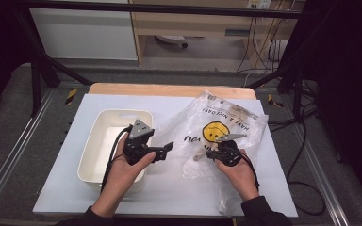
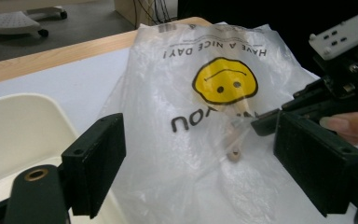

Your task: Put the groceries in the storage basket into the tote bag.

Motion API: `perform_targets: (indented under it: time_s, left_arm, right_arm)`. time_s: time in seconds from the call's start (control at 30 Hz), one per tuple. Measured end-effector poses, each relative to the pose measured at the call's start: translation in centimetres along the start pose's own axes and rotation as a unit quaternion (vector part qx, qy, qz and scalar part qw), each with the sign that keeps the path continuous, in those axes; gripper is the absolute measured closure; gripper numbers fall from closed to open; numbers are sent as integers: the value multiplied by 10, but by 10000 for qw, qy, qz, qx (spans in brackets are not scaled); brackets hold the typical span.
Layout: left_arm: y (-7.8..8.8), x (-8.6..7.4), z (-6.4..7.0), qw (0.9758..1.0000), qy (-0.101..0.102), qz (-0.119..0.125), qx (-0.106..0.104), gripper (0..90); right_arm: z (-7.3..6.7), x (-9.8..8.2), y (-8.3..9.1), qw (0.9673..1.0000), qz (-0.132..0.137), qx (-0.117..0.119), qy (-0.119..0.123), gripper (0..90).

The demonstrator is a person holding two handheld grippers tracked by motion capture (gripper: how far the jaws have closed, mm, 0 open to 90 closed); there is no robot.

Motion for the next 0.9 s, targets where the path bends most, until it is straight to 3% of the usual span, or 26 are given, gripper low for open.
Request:
perform_targets:
  time_s: [0.13,0.3,0.5,0.63,0.77,0.9]
  left_arm:
    - [3,-1,-9,9999,-31,-59,125,165]
    - [5,-3,-19,9998,118,-55,152,160]
    - [9,-5,-28,9996,115,-80,243,158]
    - [12,-7,-33,9995,112,-74,298,145]
    - [14,-6,-36,9993,38,-17,379,127]
    - [15,-7,-37,9993,84,38,354,119]
  right_arm:
    - [-1,-2,-3,10000,-75,0,15,900]
    - [-5,-4,-6,9999,-137,41,72,900]
    - [-11,-6,-7,9998,-154,90,98,876]
    - [-13,-7,-2,9999,-35,1,105,747]
    - [-11,-7,12,9997,219,-89,-11,546]
    - [-2,-7,30,9974,585,-420,-67,336]
Point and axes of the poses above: each handheld gripper's, and its own axes: y roughly backward along the jaws, x roughly out of its top, z roughly to its right, the point moved 4 cm from there along -y, roughly forward along the jaws, and after that the axes turned 2 degrees about -z, right-handed, at the moved point
